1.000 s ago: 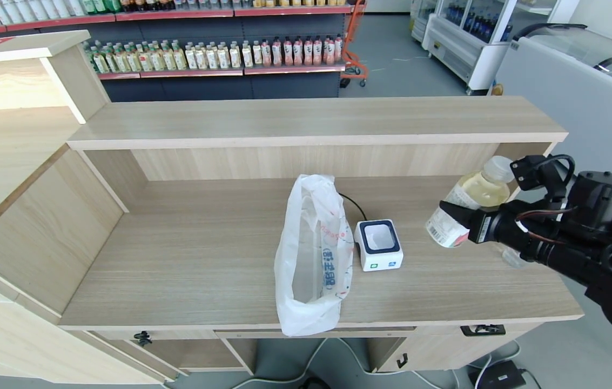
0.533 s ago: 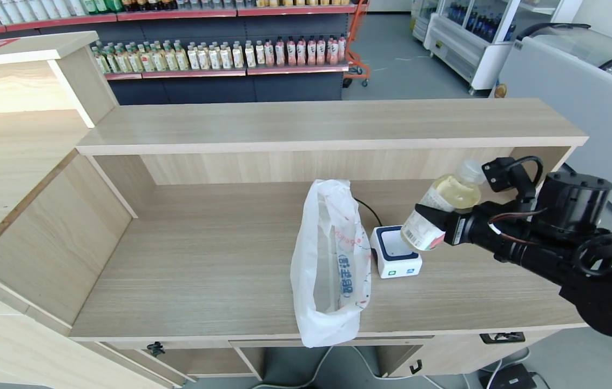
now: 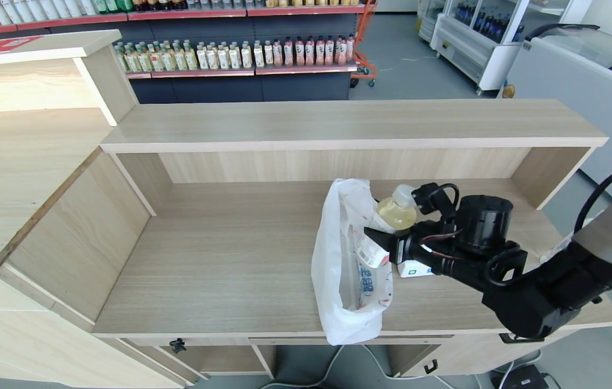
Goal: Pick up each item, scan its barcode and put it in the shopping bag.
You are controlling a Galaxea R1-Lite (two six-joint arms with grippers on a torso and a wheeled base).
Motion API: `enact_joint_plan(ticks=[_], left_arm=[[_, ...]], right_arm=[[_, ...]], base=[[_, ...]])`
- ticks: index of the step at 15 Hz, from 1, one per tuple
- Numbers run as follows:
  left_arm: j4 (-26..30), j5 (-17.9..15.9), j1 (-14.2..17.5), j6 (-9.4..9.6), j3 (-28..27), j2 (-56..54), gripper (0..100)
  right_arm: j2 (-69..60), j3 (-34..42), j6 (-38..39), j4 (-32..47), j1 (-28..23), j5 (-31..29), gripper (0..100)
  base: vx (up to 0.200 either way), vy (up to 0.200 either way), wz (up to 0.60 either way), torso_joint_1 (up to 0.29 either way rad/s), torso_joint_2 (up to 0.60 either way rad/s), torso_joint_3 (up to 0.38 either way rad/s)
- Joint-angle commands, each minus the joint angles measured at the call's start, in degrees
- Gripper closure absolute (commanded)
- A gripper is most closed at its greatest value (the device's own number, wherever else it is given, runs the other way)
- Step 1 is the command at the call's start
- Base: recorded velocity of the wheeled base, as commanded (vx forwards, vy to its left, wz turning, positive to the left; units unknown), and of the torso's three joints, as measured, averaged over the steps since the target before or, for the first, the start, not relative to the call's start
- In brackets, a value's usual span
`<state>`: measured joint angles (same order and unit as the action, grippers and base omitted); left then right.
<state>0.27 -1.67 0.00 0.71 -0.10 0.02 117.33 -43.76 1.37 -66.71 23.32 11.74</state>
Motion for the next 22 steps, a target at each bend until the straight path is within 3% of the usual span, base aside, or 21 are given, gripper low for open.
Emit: enact_joint_plan(ticks=[1, 6, 22], left_arm=[[0.0, 0.0, 0.0, 0.0, 0.0, 0.0, 100], [0.0, 0.0, 0.0, 0.0, 0.0, 0.0, 100], [0.0, 0.0, 0.0, 0.0, 0.0, 0.0, 100]], right_arm=[[7.3, -1.1, -1.9, -3.5, 1.9, 0.0, 100], [15.8, -1.2, -8.2, -13.3, 2.0, 0.2, 100], [27.9, -9.9, -15.3, -17.3, 2.3, 1.1, 100]], base=[[0.0, 0.0, 0.0, 0.0, 0.0, 0.0], [0.0, 0.0, 0.0, 0.0, 0.0, 0.0], [0.0, 0.0, 0.0, 0.0, 0.0, 0.0]])
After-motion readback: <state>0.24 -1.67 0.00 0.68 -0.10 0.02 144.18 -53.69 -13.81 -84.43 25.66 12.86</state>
